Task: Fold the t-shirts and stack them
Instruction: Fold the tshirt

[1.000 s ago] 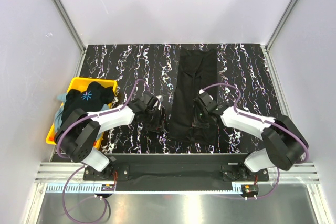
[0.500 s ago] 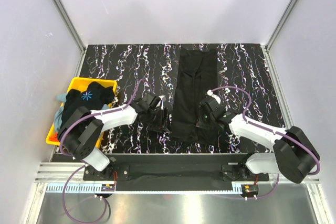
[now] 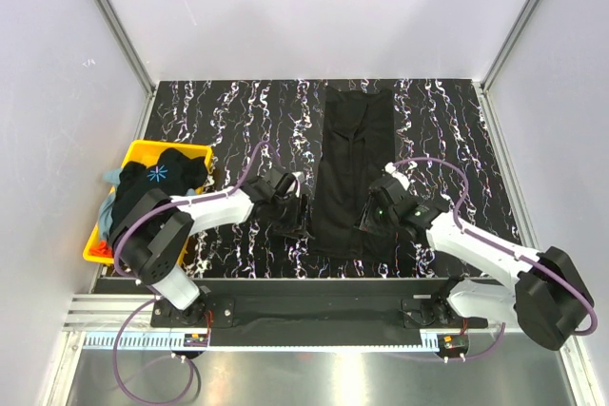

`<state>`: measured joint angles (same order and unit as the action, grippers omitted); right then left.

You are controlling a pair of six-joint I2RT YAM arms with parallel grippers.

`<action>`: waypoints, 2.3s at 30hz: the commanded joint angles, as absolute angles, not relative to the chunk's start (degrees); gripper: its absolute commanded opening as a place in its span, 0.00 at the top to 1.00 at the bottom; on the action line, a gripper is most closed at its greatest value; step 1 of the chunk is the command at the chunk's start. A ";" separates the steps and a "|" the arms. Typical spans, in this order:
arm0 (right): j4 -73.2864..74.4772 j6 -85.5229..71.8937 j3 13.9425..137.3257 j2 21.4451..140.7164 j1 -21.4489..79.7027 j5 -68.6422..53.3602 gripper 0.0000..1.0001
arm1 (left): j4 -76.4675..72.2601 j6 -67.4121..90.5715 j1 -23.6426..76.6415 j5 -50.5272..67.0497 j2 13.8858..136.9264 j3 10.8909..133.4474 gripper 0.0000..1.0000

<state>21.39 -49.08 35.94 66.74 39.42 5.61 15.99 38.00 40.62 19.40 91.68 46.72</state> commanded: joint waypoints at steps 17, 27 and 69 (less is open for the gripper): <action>27.24 -51.50 36.56 75.58 39.46 -4.04 0.81 | 11.69 39.90 43.50 18.90 97.38 48.08 0.57; 42.88 -70.91 37.71 67.07 39.03 -1.67 0.55 | 10.64 43.33 46.14 17.32 91.94 44.12 0.96; 54.67 -83.76 34.45 66.18 35.59 10.11 0.64 | 11.43 49.13 52.29 11.87 87.54 40.78 0.64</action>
<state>53.89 -83.31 32.77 66.02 35.83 6.68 11.07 48.60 51.55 14.02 88.84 41.52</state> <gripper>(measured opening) 0.366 0.361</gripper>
